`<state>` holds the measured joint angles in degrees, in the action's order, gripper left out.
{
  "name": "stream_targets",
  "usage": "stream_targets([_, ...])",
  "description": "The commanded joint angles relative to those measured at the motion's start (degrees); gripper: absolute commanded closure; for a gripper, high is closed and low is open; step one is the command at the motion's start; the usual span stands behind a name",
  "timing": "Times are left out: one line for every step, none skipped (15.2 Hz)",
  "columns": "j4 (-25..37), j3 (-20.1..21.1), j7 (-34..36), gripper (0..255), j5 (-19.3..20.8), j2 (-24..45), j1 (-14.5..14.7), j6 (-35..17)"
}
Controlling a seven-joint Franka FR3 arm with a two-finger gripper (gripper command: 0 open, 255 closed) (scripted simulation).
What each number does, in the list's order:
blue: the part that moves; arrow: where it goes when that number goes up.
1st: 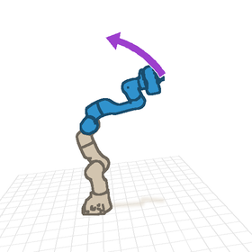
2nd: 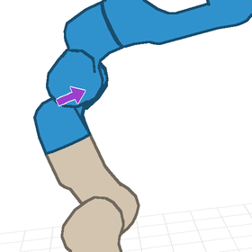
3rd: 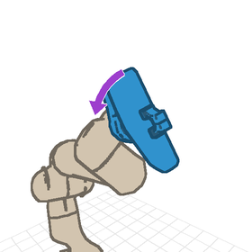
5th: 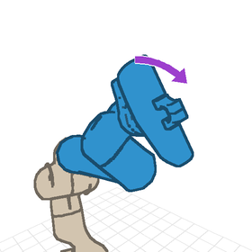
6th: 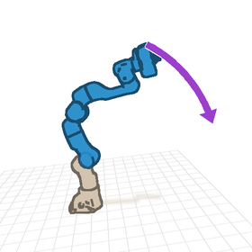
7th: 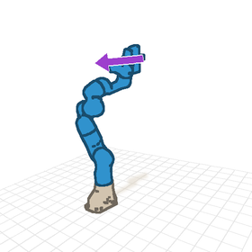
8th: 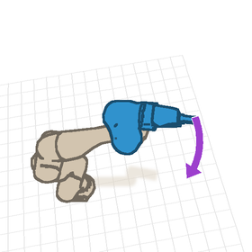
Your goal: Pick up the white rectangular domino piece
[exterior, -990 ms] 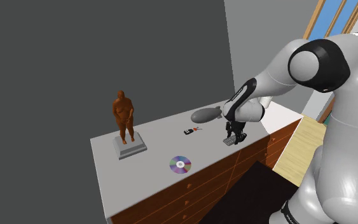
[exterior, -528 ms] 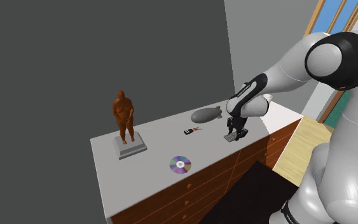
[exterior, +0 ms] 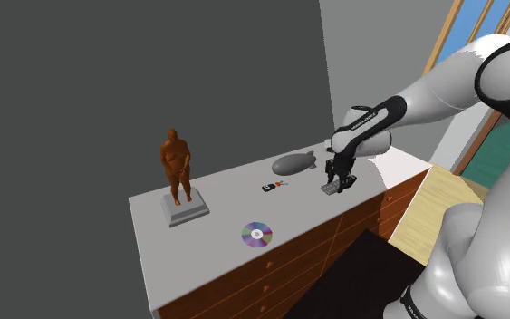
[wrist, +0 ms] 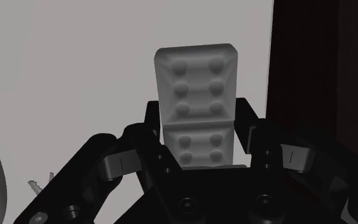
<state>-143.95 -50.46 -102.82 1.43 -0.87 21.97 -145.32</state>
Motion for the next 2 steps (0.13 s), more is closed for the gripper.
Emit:
stream_targets([0.3,0.0,1.3,255,1.8,-1.3,-0.1,1.2])
stream_targets([0.3,0.0,1.2,255,1.8,-1.3,-0.2,1.2])
